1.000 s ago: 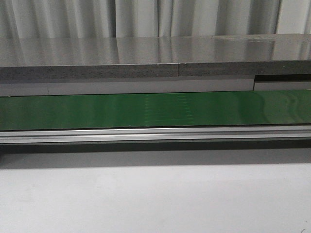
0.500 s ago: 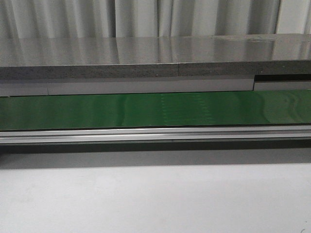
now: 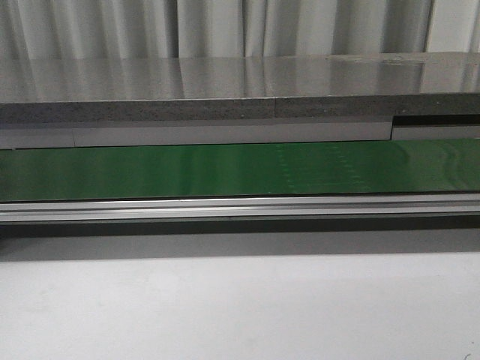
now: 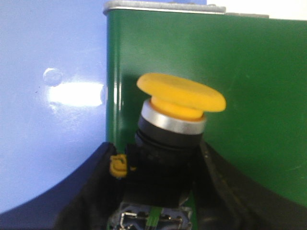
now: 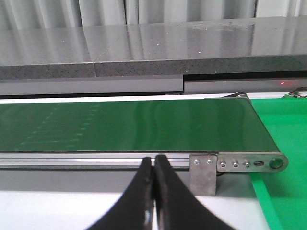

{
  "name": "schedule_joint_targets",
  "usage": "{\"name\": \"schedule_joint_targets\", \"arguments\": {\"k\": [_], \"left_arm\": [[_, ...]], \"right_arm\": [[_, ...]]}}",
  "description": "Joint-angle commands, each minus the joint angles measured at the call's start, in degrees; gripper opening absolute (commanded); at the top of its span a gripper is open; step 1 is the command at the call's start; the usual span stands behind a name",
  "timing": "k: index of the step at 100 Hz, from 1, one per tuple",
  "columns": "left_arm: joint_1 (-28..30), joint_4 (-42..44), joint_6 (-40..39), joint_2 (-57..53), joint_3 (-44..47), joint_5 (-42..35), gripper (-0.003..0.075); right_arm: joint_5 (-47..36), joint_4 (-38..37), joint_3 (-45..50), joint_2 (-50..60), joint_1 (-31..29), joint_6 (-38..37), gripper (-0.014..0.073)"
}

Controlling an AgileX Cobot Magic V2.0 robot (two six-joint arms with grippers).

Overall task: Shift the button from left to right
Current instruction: 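Lift the button and place it on the conveyor's near end, then open the left gripper, release the button, and raise the arm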

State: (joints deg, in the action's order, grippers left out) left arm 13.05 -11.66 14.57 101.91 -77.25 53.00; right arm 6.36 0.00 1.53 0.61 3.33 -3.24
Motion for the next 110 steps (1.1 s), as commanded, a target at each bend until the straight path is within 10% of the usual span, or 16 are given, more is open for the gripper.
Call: {"name": "schedule_joint_targets", "arguments": {"k": [1,17,110], "left_arm": [[-0.3,-1.7,0.2,-2.3,-1.7,-1.2,0.0393],[-0.3,-2.9,0.2,-2.3,-1.7,-1.2,0.0538],[-7.3,-15.1,6.4,-22.6,5.1,-13.5,0.0534]], "right_arm": [[-4.8,0.0,-0.9,1.1,-0.3,0.1,-0.0066],[-4.8,0.0,-0.9,1.1,-0.3,0.1,-0.0066],[-4.8,0.0,-0.9,1.1,-0.3,0.1,-0.0066]]}}
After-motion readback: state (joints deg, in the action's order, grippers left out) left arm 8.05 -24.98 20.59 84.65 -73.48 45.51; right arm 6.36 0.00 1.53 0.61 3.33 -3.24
